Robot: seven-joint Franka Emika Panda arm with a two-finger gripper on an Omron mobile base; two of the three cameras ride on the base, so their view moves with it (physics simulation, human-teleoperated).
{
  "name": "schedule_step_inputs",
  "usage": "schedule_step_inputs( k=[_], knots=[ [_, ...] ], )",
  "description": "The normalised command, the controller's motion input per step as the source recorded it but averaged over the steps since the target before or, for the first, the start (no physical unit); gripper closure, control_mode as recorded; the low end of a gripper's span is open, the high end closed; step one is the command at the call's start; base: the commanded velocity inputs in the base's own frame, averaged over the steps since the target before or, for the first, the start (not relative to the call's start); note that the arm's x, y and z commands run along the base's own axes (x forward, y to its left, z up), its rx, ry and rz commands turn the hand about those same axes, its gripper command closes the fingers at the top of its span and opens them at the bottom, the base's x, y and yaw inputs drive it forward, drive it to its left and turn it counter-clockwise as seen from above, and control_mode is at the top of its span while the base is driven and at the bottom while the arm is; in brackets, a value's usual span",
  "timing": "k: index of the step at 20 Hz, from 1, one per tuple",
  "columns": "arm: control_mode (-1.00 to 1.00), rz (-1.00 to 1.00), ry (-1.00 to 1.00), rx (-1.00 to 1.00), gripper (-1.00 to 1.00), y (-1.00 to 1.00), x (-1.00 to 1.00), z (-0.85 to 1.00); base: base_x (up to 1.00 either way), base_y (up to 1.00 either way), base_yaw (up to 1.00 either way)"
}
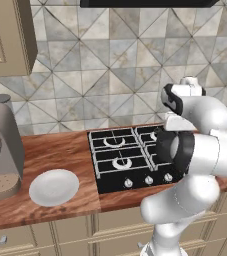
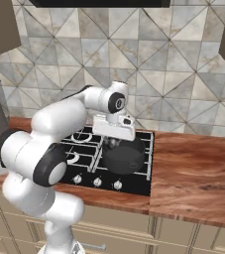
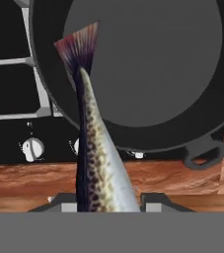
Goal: Retrieve the frozen meat and place it in the pot on a burner. Then turn the burner on.
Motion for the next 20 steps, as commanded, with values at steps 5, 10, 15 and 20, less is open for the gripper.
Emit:
schedule_step_inputs(
  k=[5, 10, 15, 20],
  knots=[
    [-1.00, 0.00, 0.00, 0.00, 1.00, -0.07, 0.11, -0.13, 0.00, 0.00, 0.00],
    [-1.00, 0.00, 0.00, -0.01, 1.00, -0.02, 0.05, -0.22, 0.00, 0.00, 0.00],
    [-1.00, 0.00, -0.01, 0.00, 1.00, -0.35, 0.52, -0.08, 0.00, 0.00, 0.00],
    [-1.00, 0.00, -0.04, 0.00, 1.00, -0.27, 0.28, -0.12, 0.00, 0.00, 0.00]
  ],
)
